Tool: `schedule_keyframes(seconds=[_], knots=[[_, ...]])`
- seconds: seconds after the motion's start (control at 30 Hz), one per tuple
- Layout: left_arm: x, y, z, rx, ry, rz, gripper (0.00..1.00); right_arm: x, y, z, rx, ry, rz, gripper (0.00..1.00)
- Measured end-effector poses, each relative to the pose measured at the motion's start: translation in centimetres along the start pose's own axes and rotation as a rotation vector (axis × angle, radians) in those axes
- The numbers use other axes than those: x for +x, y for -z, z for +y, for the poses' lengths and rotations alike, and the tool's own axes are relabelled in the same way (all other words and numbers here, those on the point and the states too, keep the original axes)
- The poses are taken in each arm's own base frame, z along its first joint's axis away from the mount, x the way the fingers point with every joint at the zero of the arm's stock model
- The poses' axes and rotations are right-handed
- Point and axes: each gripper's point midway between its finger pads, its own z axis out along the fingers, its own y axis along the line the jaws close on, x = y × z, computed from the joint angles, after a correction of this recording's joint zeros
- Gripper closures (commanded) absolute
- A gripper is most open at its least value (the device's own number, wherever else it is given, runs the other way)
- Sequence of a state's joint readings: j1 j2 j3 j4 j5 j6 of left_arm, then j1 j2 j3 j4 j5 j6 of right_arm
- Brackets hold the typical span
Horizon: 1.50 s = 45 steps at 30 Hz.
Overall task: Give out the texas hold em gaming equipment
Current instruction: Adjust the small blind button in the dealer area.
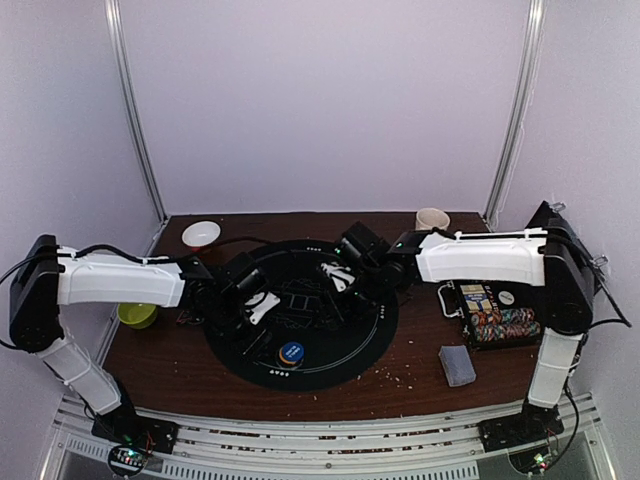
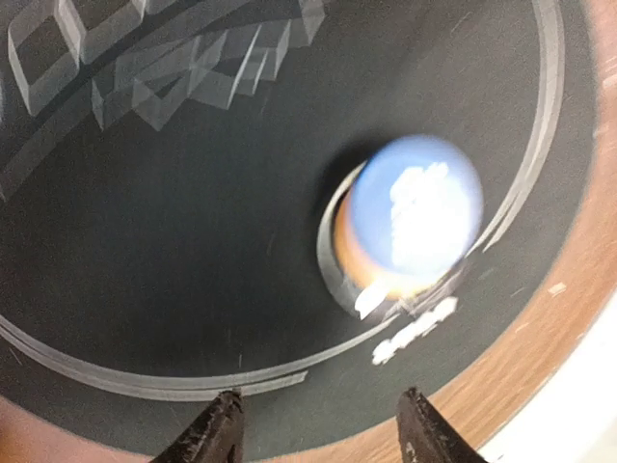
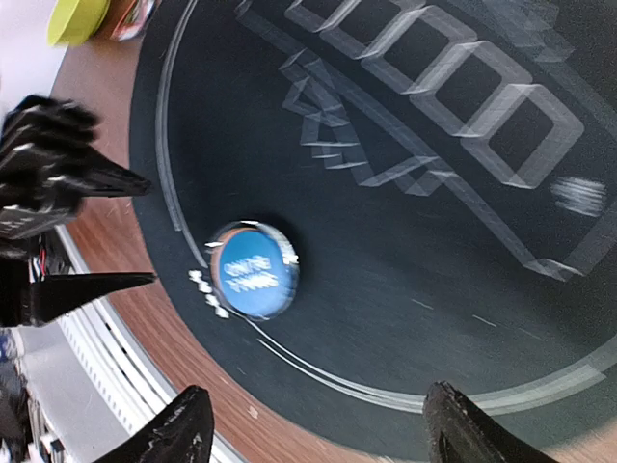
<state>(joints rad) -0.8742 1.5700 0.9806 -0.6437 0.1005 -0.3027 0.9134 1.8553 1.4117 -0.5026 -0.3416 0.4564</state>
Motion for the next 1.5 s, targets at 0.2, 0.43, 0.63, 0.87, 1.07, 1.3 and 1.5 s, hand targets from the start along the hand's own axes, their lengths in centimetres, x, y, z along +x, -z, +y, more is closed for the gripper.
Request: schedule_keyframes(seconds=[0.2,0.43,0.63,0.87,1.07,1.3,1.5], knots=[[3.4,-1.6,2.0,-0.060,0.141,0.065,0.60,1.3,-5.5,1.1,-0.082,0.006,0.074,0.35],[0.1,-1.4,0.8,0.027,0.175,-0.097,0.61,1.6,-7.9,1.5,-0.149,0.001,0.091,0.38],[-0.3,-2.5,0.6,0.045,0.170,-0.103,0.61,1.2,-8.6,2.0,-0.193,0.011,0.081,0.47],[-0.5,-2.9,0.7,0.045,0.166,-0.102,0.61,1.2,-9.0,1.9,-0.214,0.005,0.086,0.59],[-0.4,-3.4,0.7,0.048,0.164,-0.096,0.61,0.9,-9.0,1.6,-0.233,-0.011,0.078,0.60],[-0.7,-4.0,0.5,0.060,0.160,-0.093,0.61,0.6,-9.2,1.5,-0.259,-0.028,0.078,0.63],[-1.1,-4.1,0.4,0.068,0.153,-0.094,0.61,0.5,-9.4,1.4,-0.275,-0.030,0.076,0.72]])
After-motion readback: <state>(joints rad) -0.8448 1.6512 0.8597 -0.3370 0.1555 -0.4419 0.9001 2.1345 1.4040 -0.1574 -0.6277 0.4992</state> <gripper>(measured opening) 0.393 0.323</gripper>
